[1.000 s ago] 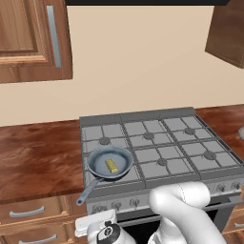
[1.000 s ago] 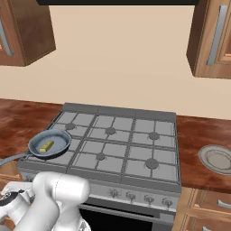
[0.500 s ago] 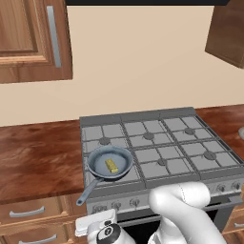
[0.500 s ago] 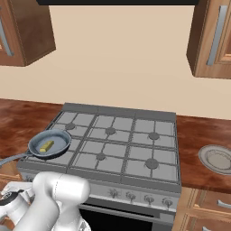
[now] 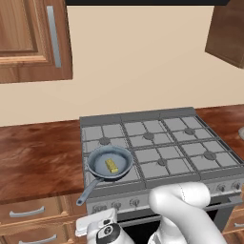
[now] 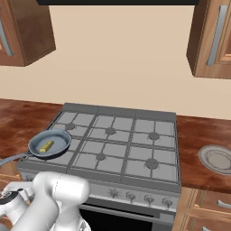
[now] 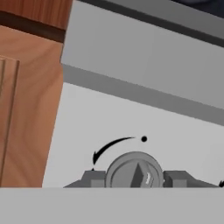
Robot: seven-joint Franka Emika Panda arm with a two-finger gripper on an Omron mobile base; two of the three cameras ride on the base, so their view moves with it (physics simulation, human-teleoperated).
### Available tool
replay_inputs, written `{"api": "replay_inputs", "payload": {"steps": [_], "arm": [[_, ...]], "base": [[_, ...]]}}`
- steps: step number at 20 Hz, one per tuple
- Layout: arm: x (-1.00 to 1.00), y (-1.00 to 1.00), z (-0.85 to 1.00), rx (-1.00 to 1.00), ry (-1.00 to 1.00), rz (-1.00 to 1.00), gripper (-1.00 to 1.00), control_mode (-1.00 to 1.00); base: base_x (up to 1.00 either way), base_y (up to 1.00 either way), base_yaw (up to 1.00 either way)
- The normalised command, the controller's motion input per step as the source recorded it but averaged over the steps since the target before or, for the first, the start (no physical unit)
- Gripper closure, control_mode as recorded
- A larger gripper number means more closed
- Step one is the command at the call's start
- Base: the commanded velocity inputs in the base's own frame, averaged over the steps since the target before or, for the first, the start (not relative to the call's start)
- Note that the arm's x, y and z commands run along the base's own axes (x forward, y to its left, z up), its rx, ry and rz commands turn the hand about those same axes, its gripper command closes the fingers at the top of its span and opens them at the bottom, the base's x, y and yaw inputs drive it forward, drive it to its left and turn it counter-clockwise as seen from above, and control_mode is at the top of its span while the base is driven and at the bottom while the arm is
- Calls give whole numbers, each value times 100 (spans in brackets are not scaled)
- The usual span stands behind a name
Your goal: Pick up the butter stick and place it in the pan. Then turn on the burner for the pan.
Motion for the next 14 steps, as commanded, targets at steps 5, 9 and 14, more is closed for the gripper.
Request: {"api": "replay_inputs", "payload": {"steps": [5,9,14], "arm": [[0,0,0,-34,7,0,100,-100],[0,0,0,-33,9,0,100,-100],[0,-3,0,-31,7,0,100,-100]], "base": [[0,0,0],[0,0,0],[0,0,0]]}}
